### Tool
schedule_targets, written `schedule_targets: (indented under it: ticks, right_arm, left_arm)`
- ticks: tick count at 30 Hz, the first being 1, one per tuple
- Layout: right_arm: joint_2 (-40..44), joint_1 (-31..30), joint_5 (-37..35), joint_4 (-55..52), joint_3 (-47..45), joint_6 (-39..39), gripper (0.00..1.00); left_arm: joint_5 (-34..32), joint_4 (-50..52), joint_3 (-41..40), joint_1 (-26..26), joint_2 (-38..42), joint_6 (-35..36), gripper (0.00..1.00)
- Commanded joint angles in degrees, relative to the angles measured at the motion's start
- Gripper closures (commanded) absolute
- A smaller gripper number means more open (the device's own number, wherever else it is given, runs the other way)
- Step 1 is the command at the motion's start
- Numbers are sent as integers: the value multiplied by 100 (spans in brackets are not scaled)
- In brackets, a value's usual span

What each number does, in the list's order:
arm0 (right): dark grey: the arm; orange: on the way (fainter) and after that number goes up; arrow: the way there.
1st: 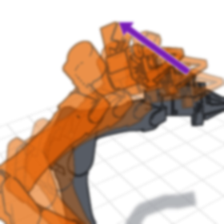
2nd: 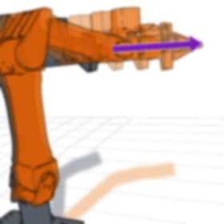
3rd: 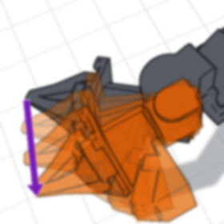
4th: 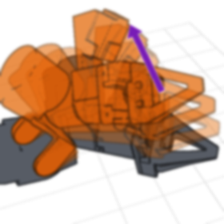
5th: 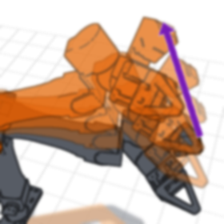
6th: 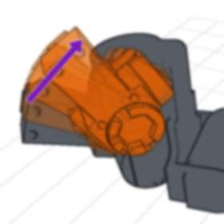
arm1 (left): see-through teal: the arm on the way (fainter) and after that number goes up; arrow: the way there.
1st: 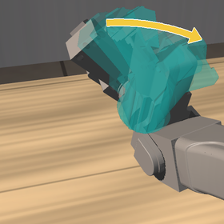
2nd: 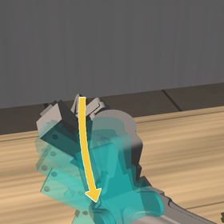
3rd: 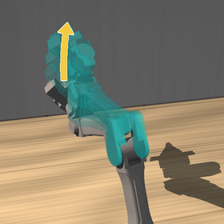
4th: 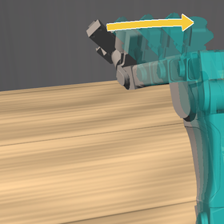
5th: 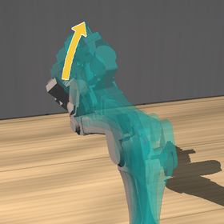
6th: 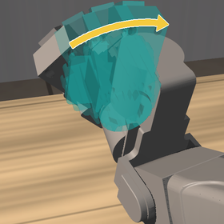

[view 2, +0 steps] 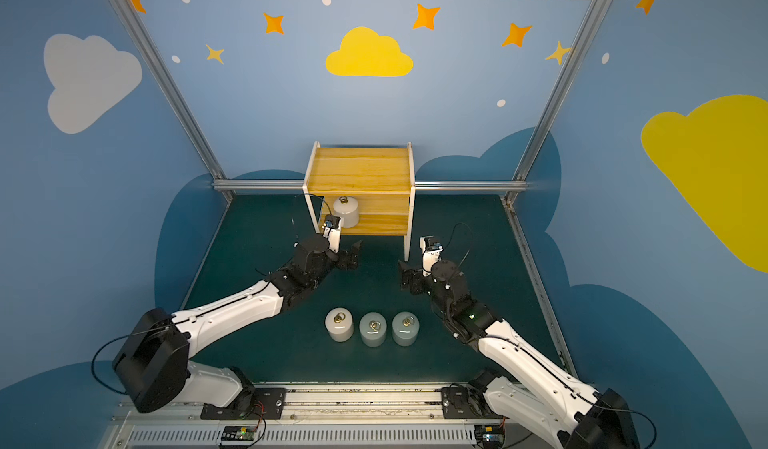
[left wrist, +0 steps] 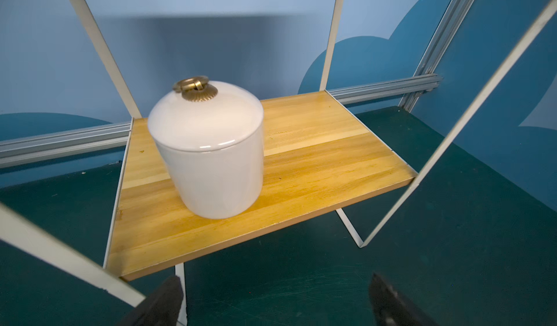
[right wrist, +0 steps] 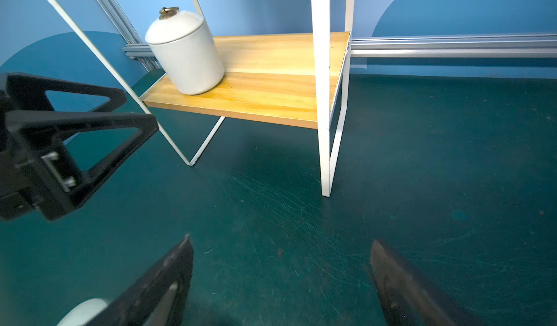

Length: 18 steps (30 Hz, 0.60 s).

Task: Remove the tea canisters from the shelf
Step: Pick up the tea canister from the shelf.

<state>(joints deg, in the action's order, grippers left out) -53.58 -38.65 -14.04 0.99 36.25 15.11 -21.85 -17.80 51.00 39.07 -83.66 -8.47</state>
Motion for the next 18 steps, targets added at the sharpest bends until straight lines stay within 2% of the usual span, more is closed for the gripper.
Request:
schedule_targets:
  ticks: [1,9,18]
  right_arm:
    - [124,59,15,-56,-64,52,6]
    - [185,138,80,-143,-54,-10,6]
    - [299,226,130,-231,-52,-17,6]
  left_arm:
    - [-233,-676,257,12,-235,297,2]
    - [-624,-1467,388,-5,-774,767,0]
    - [-777,-1639,712,-57,-1248,678,0]
